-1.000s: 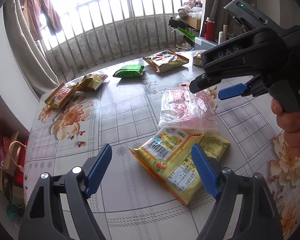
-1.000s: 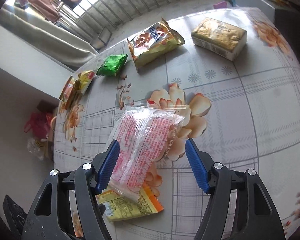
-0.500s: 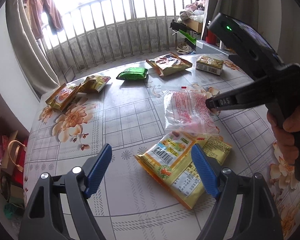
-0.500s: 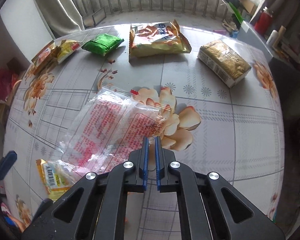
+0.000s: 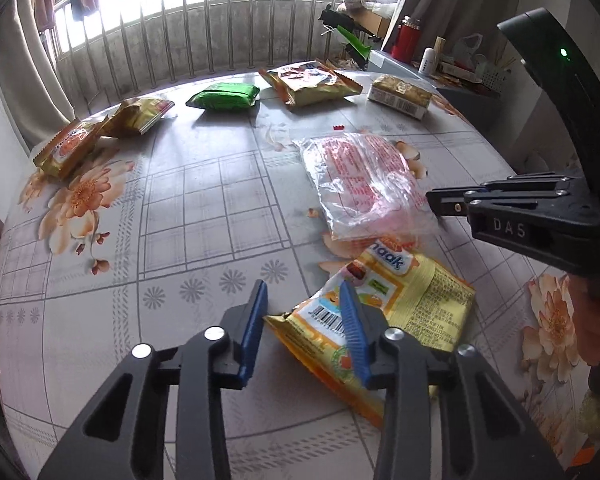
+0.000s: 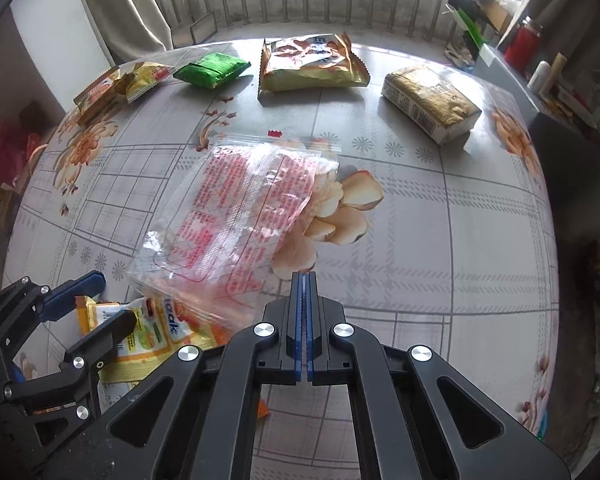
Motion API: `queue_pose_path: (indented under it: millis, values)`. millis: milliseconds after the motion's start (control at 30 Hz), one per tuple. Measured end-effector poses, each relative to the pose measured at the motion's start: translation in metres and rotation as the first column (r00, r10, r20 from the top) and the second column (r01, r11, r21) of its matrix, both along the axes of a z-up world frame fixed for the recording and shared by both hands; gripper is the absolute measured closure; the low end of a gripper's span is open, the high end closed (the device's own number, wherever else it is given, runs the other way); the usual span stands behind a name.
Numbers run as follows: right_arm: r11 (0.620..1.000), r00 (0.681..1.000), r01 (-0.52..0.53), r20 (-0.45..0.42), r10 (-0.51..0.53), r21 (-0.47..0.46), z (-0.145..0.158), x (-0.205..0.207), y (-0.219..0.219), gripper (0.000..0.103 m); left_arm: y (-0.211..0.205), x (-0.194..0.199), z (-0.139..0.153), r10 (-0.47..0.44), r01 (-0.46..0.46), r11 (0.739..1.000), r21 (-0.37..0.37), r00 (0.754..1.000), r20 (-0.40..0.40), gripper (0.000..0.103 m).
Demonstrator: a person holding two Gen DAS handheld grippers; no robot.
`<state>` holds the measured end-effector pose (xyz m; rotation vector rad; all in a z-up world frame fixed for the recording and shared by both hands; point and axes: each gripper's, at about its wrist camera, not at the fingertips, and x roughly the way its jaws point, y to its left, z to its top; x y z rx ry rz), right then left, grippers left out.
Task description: Collect trash
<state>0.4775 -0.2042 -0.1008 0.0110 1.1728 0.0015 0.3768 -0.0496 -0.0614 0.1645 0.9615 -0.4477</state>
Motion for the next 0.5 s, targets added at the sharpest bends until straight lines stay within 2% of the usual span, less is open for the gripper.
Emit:
queue_pose_path:
  millis: [133, 200, 267, 300, 367, 433, 500]
  values:
    - [0.998, 1.0, 0.013, -0.022, -0.011, 0.061, 0.003, -0.022, -0.005, 0.103, -0.004, -0.021, -0.001, -0.044, 0.043, 0.998, 0.045, 0.999, 0.03, 0.078]
    - [0.993, 0.999, 0.033, -0.005, -0.032, 0.115, 0.011, -0.029, -0.014, 0.103, -0.003, -0.03, -0.001, -0.052, 0.049, 0.997, 0.059, 0.998, 0.045, 0.081]
    - [0.982, 0.998, 0.051, 0.039, -0.059, 0.181, 0.022, -0.033, -0.024, 0.096, -0.002, -0.035, -0.002, -0.056, 0.053, 0.996, 0.067, 0.997, 0.054, 0.082]
    - [0.975, 0.996, 0.054, 0.057, -0.068, 0.213, 0.027, -0.032, -0.028, 0.09, -0.001, -0.038, -0.002, -0.059, 0.055, 0.996, 0.069, 0.997, 0.054, 0.084]
    - [0.968, 0.996, 0.047, 0.061, -0.064, 0.246, 0.034, -0.025, -0.028, 0.055, 0.001, -0.041, -0.002, -0.064, 0.06, 0.996, 0.069, 0.997, 0.053, 0.086]
    - [0.961, 0.997, 0.035, 0.062, -0.054, 0.275, 0.037, -0.016, -0.022, 0.043, 0.004, -0.046, -0.001, -0.067, 0.064, 0.996, 0.067, 0.996, 0.05, 0.087]
    - [0.965, 0.998, 0.015, 0.048, -0.029, 0.262, 0.033, -0.003, -0.011, 0.039, 0.01, -0.051, -0.001, -0.063, 0.06, 0.996, 0.062, 0.997, 0.047, 0.088]
